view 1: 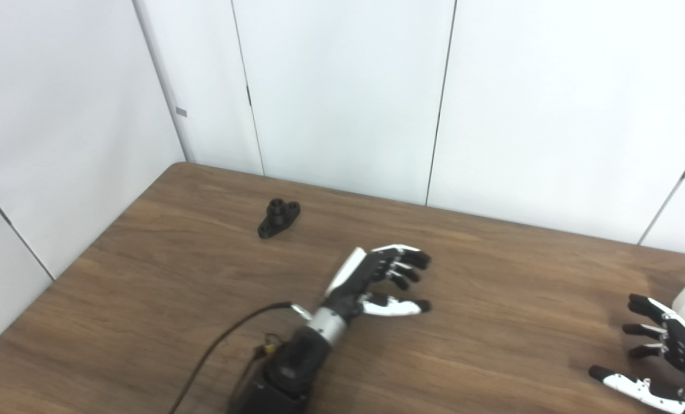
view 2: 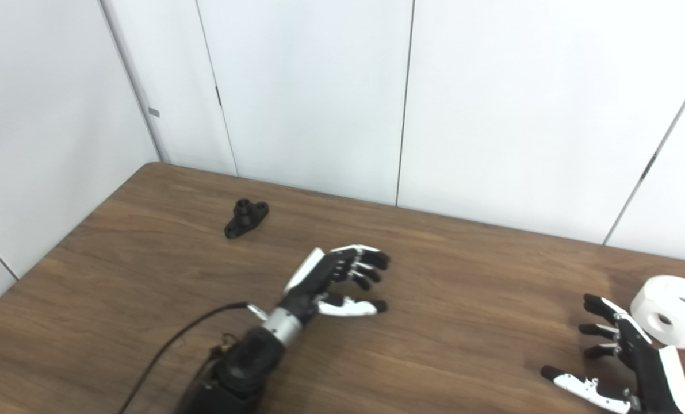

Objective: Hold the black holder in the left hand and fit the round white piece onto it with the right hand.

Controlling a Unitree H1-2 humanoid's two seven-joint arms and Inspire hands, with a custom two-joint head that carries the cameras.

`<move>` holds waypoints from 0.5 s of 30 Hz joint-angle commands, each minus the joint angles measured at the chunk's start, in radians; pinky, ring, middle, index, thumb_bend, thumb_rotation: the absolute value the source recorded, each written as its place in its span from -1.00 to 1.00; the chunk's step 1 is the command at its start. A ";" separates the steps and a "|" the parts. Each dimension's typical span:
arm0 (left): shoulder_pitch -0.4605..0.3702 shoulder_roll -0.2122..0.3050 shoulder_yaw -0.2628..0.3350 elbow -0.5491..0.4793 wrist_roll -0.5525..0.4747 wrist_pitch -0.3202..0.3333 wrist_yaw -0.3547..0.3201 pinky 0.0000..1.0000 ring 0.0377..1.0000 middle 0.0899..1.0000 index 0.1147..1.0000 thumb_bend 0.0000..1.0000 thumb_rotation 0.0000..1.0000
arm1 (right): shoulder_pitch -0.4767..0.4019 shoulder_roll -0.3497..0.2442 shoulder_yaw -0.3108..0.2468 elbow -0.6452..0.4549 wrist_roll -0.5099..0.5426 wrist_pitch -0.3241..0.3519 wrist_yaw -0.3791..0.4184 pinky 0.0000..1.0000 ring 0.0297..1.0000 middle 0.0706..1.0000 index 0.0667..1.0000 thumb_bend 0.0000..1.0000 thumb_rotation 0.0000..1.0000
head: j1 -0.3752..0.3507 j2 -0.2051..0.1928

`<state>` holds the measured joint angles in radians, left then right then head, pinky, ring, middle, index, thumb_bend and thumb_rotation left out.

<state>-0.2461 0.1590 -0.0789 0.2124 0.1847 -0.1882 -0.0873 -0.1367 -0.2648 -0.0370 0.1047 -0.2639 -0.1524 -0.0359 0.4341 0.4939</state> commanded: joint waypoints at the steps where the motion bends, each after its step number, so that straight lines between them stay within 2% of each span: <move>1: -0.025 0.045 0.019 -0.061 0.037 -0.012 0.018 0.04 0.21 0.26 0.24 0.41 -1.00 | -0.015 -0.026 -0.015 0.014 -0.002 -0.008 -0.013 0.08 0.35 0.58 0.57 0.64 -0.79 | 0.000 0.000; 3: -0.025 0.064 0.029 -0.092 0.047 0.007 0.022 0.09 0.29 0.34 0.31 0.47 -1.00 | -0.018 -0.028 -0.016 0.019 -0.001 -0.011 -0.011 0.07 0.33 0.57 0.57 0.63 -0.79 | 0.004 -0.001; 7: -0.027 0.089 0.051 -0.122 0.049 0.024 0.028 0.31 0.47 0.49 0.44 0.53 -1.00 | -0.017 -0.030 -0.017 0.016 0.002 -0.005 -0.009 0.07 0.33 0.56 0.57 0.63 -0.80 | 0.006 0.000; 12: -0.037 0.117 0.076 -0.166 0.118 0.062 0.058 0.23 0.48 0.56 0.53 0.55 -0.99 | -0.014 -0.032 -0.017 0.014 0.012 -0.007 -0.004 0.09 0.35 0.58 0.58 0.62 -0.81 | 0.008 0.001; 15: -0.048 0.132 0.094 -0.175 0.179 0.060 0.098 0.28 0.54 0.59 0.51 0.56 -0.96 | -0.012 -0.033 -0.017 0.008 0.014 0.001 -0.002 0.10 0.36 0.60 0.58 0.60 -0.81 | 0.008 0.001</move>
<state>-0.2520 0.2597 -0.0052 0.0676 0.3380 -0.1201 -0.0330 -0.1396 -0.2763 -0.0418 0.1168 -0.2513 -0.1595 -0.0366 0.4433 0.4939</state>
